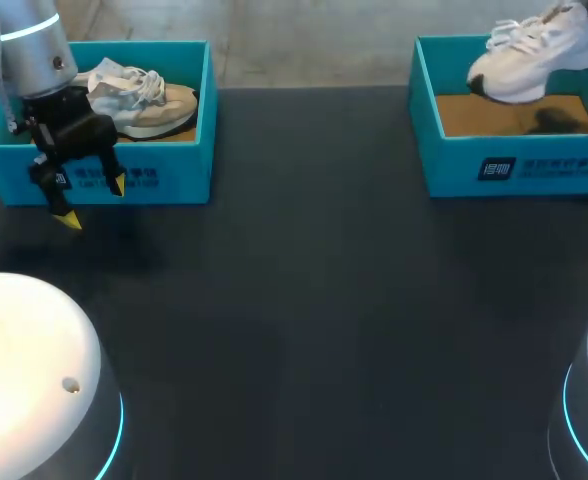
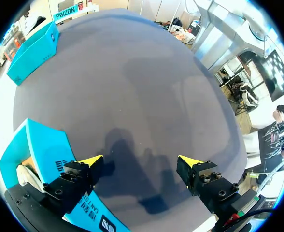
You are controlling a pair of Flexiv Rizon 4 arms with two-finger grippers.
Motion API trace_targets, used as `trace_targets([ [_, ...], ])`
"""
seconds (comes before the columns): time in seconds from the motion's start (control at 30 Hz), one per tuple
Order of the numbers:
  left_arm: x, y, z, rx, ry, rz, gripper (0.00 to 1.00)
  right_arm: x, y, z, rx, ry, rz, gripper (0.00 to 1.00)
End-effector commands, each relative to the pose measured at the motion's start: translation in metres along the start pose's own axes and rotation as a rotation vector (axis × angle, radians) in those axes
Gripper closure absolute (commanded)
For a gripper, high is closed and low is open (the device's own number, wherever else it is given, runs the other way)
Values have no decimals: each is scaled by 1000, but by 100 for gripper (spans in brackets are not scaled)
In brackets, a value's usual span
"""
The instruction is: Take the shoe out of the shoebox, open the shoe tongue, remove and reinsert the insole, then place the shoe into the shoebox
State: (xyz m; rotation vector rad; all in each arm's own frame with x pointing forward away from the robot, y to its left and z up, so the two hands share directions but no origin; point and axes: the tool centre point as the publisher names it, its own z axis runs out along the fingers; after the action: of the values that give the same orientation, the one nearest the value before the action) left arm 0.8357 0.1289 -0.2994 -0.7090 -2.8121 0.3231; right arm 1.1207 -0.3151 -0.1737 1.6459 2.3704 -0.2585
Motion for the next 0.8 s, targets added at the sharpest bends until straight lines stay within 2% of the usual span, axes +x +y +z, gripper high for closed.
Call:
trace_targets([
  [0.03, 0, 0, -1, -2, 1, 0, 0, -3, 8, -4, 38, 11, 93, 100],
  [0.33, 0, 0, -1, -2, 1, 0, 0, -6, 8, -1, 52, 23, 102, 100],
  [0.43, 0, 0, -1, -2, 1, 0, 0, -14, 0, 8, 77, 44, 178, 100],
  [0.6, 0, 0, -1, -2, 1, 0, 0, -20, -15, 20, 51, 56, 252, 100],
  [0.73, 0, 0, -1, -2, 1, 0, 0, -16, -27, 27, 14, 23, 287, 100],
  [0.8, 0, 0, -1, -2, 1, 0, 0, -11, -32, 35, 40, -9, 304, 100],
])
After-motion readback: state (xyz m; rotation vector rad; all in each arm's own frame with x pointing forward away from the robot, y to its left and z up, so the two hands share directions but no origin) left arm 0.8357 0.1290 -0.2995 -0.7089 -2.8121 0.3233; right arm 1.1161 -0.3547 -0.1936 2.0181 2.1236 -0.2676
